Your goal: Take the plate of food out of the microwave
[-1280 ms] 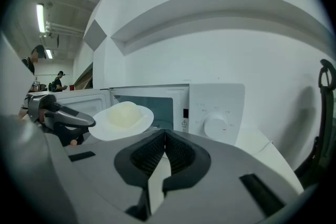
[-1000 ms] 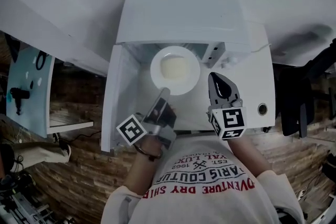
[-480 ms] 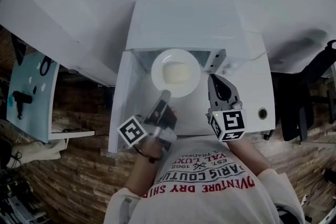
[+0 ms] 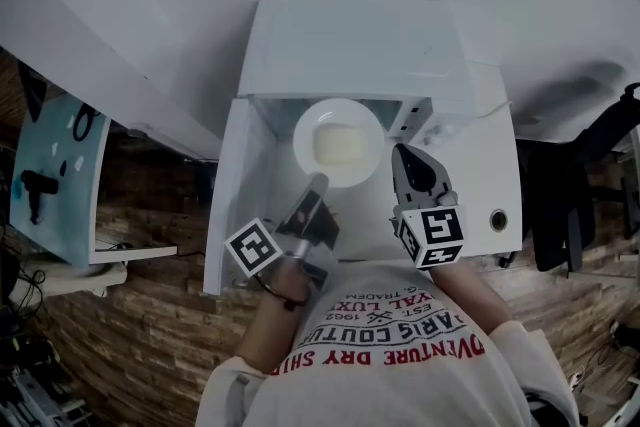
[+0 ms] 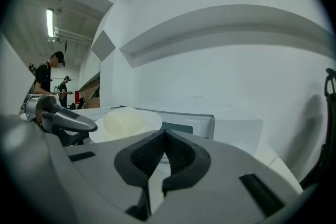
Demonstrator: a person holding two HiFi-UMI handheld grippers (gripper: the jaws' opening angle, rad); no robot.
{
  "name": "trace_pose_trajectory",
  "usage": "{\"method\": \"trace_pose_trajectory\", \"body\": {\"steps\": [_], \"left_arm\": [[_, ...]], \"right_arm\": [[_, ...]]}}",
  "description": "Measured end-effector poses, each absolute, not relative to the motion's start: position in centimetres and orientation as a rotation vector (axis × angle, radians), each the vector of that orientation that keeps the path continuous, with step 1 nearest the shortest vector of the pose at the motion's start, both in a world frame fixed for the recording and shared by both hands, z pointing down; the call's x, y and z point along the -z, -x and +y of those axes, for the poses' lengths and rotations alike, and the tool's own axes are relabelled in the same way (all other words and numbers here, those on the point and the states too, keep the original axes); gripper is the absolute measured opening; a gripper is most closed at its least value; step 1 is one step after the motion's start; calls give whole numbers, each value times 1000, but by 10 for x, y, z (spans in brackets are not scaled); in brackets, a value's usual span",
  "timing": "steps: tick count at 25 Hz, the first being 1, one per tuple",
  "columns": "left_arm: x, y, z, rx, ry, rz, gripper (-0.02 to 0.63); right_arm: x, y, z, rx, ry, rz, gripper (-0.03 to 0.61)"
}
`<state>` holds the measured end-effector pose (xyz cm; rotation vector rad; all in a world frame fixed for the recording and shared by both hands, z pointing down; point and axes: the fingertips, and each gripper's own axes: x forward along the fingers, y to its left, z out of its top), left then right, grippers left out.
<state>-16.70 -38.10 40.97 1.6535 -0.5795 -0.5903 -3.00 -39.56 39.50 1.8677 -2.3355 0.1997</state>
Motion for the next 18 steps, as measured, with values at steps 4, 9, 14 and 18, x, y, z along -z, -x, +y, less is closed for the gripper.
{"method": "trace_pose_trajectory", "body": {"steps": [4, 9, 14, 18], "left_arm": [[-407, 165, -382, 590, -1663, -579, 14], [-409, 164, -383, 585, -1665, -587, 14], [-410, 167, -384, 596, -1657, -592, 14], [-412, 172, -384, 605, -1656, -598, 14]], "right_arm": [[-393, 30, -398, -187, -1862, -2334, 12], [-394, 29, -398, -183, -1856, -2329, 12], [-393, 35, -397, -164, -1840, -2335, 12], [-393, 40, -394, -147, -1823, -2346, 12]]}}
